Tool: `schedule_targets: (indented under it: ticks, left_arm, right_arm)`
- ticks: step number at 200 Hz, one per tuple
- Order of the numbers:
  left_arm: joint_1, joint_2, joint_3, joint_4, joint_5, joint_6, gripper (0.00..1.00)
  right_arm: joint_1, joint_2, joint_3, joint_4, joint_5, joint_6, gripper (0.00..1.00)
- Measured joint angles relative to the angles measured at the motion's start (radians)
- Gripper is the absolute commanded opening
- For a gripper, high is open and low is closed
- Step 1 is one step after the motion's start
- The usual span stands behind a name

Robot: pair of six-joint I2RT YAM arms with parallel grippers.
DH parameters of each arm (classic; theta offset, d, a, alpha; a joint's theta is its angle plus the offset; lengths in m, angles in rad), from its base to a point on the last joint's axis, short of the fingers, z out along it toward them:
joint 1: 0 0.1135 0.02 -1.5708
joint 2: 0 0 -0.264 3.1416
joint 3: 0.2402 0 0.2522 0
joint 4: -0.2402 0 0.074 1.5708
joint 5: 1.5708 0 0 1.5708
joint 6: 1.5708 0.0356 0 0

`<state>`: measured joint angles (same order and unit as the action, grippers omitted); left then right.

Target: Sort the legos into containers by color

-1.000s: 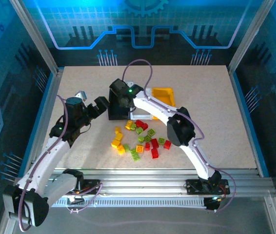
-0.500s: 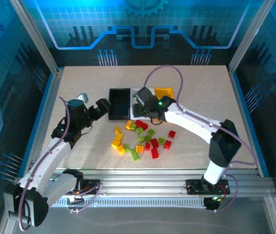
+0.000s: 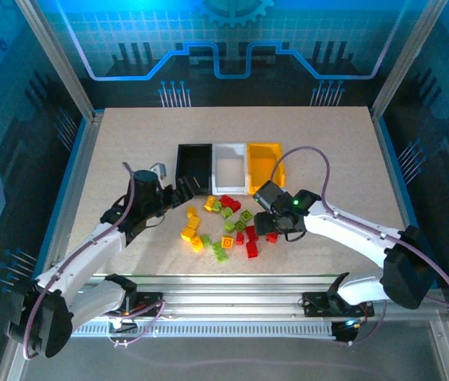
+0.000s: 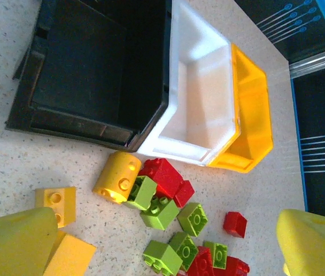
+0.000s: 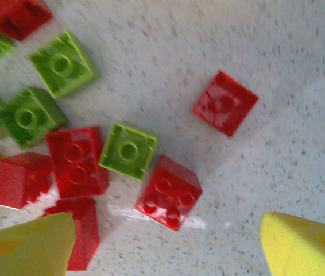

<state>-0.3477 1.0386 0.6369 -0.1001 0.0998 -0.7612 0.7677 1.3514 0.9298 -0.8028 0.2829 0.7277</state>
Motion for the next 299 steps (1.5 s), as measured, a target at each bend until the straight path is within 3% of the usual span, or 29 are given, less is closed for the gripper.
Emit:
schedule_targets:
  ticks: [113,138,191,222,267,299]
  left_arm:
    - [-0.011,0.037,-0.001,0.028,0.014,0.0,0.99]
    - [-0.011,0.05,-0.001,0.031,0.014,0.0,0.99]
    - [-0.017,0.06,0.0,0.031,0.014,0.0,0.99]
    - [-0.018,0.06,0.0,0.031,0.014,0.0,0.99]
    - [-0.02,0.06,0.0,0.021,0.014,-0.005,0.99]
    - [-0.022,0.051,0.0,-0.024,-0.002,-0.017,0.99]
  right_arm:
    - [-0.101,0.131,-0.079,0.149,-0.114,0.039,0.63]
    - [-0.106,0.142,-0.098,0.151,-0.122,0.039,0.55]
    - [-0.119,0.139,-0.122,0.162,-0.135,0.035,0.28]
    - [-0.13,0.079,-0.115,0.155,-0.135,0.007,0.24]
    - [-0.202,0.064,0.114,0.154,-0.074,-0.067,0.25]
    - [-0.236,0.229,0.351,0.206,-0.001,-0.118,0.28]
